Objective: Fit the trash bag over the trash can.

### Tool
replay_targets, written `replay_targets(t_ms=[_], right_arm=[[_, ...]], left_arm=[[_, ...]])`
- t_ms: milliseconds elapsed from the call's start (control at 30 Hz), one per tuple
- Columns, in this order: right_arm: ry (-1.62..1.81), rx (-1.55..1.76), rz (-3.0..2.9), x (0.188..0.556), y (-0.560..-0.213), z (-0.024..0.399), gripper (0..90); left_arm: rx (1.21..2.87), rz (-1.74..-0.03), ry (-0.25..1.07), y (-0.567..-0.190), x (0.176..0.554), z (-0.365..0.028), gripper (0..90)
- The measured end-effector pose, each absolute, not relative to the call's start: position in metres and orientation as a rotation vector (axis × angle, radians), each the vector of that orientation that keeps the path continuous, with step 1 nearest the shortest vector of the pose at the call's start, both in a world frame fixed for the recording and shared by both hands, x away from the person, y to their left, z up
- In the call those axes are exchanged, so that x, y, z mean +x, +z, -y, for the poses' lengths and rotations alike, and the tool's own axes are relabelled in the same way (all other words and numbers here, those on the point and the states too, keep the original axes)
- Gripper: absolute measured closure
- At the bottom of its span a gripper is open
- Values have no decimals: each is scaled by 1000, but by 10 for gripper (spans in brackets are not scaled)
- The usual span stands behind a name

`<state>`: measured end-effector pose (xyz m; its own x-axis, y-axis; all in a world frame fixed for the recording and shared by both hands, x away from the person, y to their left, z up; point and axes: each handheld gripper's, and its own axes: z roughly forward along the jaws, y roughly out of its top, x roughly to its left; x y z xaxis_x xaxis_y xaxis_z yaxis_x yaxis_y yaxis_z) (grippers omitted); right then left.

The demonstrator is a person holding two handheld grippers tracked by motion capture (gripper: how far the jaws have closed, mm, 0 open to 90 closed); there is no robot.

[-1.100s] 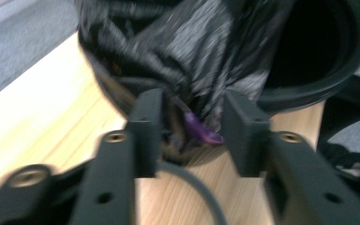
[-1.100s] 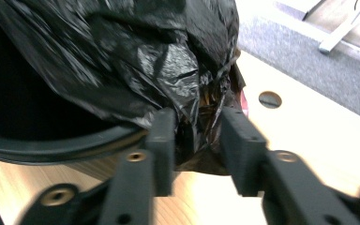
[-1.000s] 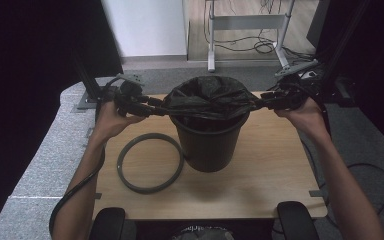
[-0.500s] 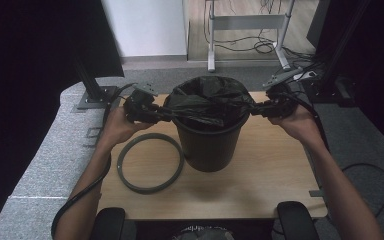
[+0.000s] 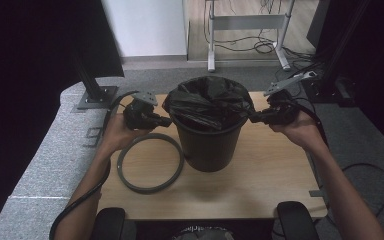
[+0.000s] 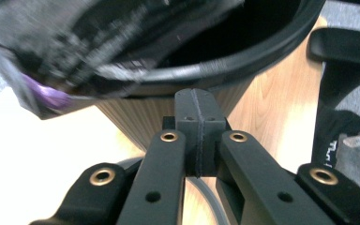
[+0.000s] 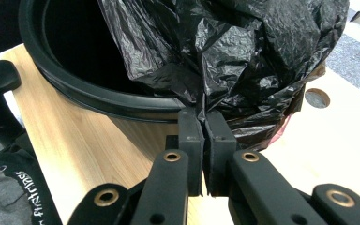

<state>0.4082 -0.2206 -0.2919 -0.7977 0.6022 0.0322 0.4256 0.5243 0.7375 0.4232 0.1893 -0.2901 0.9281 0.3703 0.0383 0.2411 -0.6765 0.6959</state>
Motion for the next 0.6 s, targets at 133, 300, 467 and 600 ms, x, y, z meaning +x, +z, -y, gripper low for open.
replay_targets(t_ms=[133,300,467,600], right_arm=[[1139,871,-2529,410,-289,223,858],[1127,875,-2536,412,-288,222,837],[1134,877,-2535,412,-292,220,848],[1137,867,-2532,410,-291,221,860]], left_arm=[[2298,-514,253,-278,435,-196,568],[2248,-644,195,-276,460,-191,440],[2214,-757,198,-279,464,-183,642],[2250,-734,186,-274,456,-184,892]])
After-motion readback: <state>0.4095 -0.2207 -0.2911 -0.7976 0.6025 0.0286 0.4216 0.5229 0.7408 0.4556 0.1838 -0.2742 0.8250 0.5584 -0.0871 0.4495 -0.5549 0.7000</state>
